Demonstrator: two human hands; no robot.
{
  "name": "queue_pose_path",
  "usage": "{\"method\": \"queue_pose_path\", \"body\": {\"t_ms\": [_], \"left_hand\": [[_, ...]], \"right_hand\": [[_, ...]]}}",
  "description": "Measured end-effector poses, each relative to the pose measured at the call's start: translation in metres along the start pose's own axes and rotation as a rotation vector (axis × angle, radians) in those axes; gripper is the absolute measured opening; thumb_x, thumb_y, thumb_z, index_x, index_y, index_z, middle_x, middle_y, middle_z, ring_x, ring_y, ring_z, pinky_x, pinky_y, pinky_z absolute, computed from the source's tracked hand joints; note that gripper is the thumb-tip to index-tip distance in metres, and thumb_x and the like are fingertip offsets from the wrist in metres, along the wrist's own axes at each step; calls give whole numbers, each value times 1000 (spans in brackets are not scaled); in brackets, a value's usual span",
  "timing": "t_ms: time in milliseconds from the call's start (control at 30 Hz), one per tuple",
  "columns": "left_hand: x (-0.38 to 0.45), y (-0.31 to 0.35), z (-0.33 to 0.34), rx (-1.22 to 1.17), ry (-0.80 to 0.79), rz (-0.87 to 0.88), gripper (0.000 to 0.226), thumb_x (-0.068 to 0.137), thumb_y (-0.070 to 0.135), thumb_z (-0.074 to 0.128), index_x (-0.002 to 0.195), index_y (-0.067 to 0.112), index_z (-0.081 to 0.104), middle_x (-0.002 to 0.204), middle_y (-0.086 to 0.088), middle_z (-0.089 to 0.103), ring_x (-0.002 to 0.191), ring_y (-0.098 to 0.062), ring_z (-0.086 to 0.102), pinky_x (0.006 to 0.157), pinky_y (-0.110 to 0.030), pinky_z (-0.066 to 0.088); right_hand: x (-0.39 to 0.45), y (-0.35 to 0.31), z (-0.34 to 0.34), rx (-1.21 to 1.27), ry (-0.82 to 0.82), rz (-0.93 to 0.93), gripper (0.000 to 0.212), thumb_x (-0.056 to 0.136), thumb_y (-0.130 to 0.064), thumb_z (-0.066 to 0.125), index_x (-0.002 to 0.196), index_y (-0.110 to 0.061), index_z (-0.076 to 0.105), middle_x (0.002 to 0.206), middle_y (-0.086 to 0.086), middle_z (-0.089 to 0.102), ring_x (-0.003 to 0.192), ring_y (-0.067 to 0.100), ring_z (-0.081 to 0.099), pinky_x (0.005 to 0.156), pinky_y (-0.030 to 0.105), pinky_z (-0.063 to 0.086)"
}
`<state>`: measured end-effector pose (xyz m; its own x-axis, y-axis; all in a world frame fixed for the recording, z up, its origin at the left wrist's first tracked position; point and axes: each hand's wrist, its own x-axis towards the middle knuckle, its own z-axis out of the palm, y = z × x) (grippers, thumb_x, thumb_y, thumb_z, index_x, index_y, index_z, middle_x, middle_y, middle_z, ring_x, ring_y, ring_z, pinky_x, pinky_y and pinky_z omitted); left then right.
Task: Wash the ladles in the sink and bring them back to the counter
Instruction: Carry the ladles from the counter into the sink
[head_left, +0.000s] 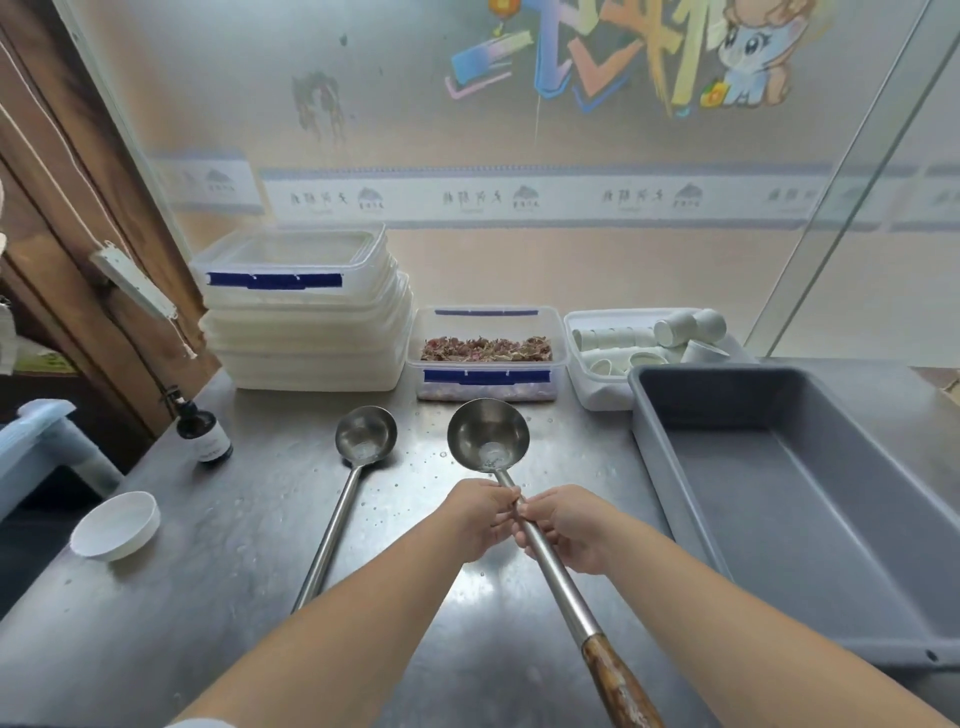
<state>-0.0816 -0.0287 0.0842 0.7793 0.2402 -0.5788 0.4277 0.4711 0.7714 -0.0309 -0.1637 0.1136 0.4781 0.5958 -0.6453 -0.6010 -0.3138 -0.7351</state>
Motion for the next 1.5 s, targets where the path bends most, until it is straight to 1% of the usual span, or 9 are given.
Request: {"method": "queue_pose_path", "body": {"t_ms": [233, 433, 667, 933, 1067, 1167, 1300, 1400, 1500], "left_hand": [[-8, 2, 4, 16, -31, -2, 3, 93, 2, 60, 95, 0, 60, 70, -9, 64, 58, -16, 63, 52, -20, 52], [-9, 8, 12, 74, -123, -31, 12, 95, 3, 57, 84, 1, 60, 70, -10, 61, 62, -19, 61, 49, -19, 51], [-13, 25, 25, 193, -314, -69, 11, 93, 5, 58, 83, 2, 60, 74, -11, 57, 63, -18, 56, 49, -19, 51], [-33, 16, 63, 331, -561, -101, 8, 91, 3, 62, 85, 4, 57, 65, -8, 63, 53, -15, 61, 48, -20, 51], [-54, -5, 93, 433, -698, -115, 3, 92, 3, 62, 91, 3, 59, 74, -10, 65, 58, -16, 63, 50, -21, 52], [-78, -25, 116, 488, -780, -132, 6, 92, 3, 61, 96, -1, 61, 83, -17, 61, 61, -19, 59, 50, -21, 54], [-115, -58, 147, 545, -872, -165, 4, 93, 1, 60, 95, -2, 59, 76, -15, 61, 63, -20, 61, 50, -21, 55], [-155, -89, 174, 583, -953, -184, 4, 93, 0, 59, 96, -2, 59, 70, -12, 63, 52, -16, 63, 47, -20, 53], [-200, -124, 200, 617, -1013, -193, 9, 91, 0, 61, 100, 0, 59, 67, -11, 64, 52, -17, 63, 48, -22, 53]], "right_hand": [[-13, 1, 1, 23, 7, -8, 21, 95, -4, 54, 109, 8, 60, 77, 17, 62, 65, 23, 63, 62, 30, 54], [-30, 3, 4, 103, 112, -40, 27, 95, -3, 53, 116, 13, 60, 76, 17, 63, 66, 23, 64, 62, 30, 56], [-63, 6, 21, 258, 293, -128, 14, 97, -4, 52, 101, 6, 60, 73, 16, 62, 62, 21, 63, 53, 27, 54], [-114, 27, 29, 409, 500, -223, 16, 96, 0, 50, 100, 10, 62, 73, 17, 65, 59, 19, 61, 51, 25, 55], [-151, 53, 29, 513, 631, -280, 13, 95, 1, 52, 98, 9, 61, 78, 19, 63, 57, 19, 61, 53, 27, 55], [-184, 78, 25, 545, 700, -298, 19, 95, -1, 54, 107, 11, 61, 85, 20, 65, 62, 21, 63, 58, 28, 56], [-227, 115, 20, 646, 794, -318, 22, 94, -3, 55, 111, 10, 62, 89, 21, 64, 64, 22, 64, 60, 29, 55], [-270, 148, 19, 712, 865, -358, 23, 95, -2, 53, 113, 10, 60, 91, 22, 63, 63, 21, 63, 59, 29, 54], [-317, 183, 22, 736, 948, -386, 26, 97, -3, 50, 117, 12, 58, 87, 19, 65, 61, 19, 62, 55, 27, 54]]}}
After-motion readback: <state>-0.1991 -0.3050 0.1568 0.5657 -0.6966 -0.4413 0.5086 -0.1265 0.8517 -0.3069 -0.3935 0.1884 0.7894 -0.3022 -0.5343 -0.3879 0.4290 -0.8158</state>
